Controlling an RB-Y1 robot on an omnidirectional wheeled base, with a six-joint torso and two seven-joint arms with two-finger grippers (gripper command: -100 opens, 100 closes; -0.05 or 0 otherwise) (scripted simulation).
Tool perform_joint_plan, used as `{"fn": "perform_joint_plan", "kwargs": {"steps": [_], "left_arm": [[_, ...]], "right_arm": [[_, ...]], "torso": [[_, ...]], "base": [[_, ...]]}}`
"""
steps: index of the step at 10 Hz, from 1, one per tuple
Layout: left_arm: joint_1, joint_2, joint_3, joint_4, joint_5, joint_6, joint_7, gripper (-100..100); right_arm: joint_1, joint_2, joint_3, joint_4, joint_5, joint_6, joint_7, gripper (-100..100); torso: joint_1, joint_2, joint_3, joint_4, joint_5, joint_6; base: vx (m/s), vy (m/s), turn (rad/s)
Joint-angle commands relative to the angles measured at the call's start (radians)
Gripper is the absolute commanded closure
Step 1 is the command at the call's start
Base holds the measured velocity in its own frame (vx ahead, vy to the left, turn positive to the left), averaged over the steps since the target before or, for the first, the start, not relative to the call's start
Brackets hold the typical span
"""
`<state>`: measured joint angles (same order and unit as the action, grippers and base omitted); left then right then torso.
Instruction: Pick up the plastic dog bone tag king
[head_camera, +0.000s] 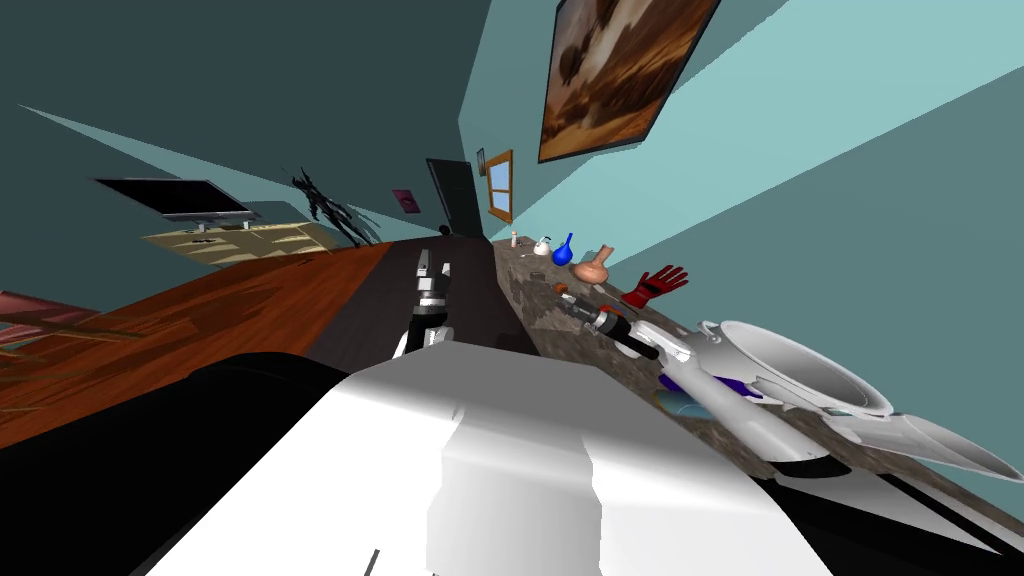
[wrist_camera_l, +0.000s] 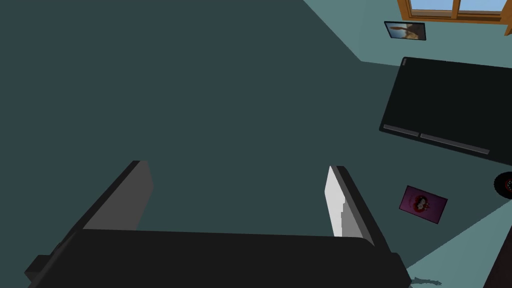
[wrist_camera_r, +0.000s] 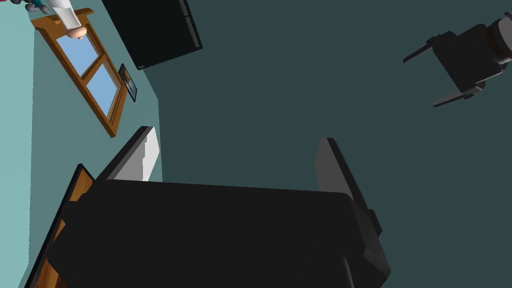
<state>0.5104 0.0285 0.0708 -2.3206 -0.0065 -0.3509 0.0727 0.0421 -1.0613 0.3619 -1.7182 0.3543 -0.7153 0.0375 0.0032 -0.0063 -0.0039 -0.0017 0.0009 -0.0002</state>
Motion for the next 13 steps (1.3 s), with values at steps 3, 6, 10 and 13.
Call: {"fn": "perform_joint_plan", "kwargs": {"steps": [3,6,10,13], "left_arm": [[0.000,0.000,0.000,0.000,0.000,0.000,0.000,0],[0.000,0.000,0.000,0.000,0.000,0.000,0.000,0],[0.000,0.000,0.000,0.000,0.000,0.000,0.000,0],[0.000,0.000,0.000,0.000,0.000,0.000,0.000,0]], "right_arm": [[-0.016,-0.049,0.033,0.077,0.019,-0.028,0.020,-100],[-0.037,-0.126,0.089,0.169,0.050,-0.049,0.041,-100],[-0.058,-0.227,0.171,0.283,0.094,-0.079,0.071,-100],[-0.064,-0.257,0.197,0.341,0.108,-0.088,0.080,-100]], "torso": [[-0.003,0.002,0.001,0.001,-0.001,0.000],[0.001,0.000,0.000,0.000,0.000,0.000],[-0.001,0.002,0.001,0.000,0.000,0.000],[-0.003,0.003,0.002,0.001,-0.001,0.000]], "base": [[0.043,0.034,-0.048],[0.075,0.084,-0.086],[0.061,0.073,-0.075],[0.036,0.042,-0.043]]}}
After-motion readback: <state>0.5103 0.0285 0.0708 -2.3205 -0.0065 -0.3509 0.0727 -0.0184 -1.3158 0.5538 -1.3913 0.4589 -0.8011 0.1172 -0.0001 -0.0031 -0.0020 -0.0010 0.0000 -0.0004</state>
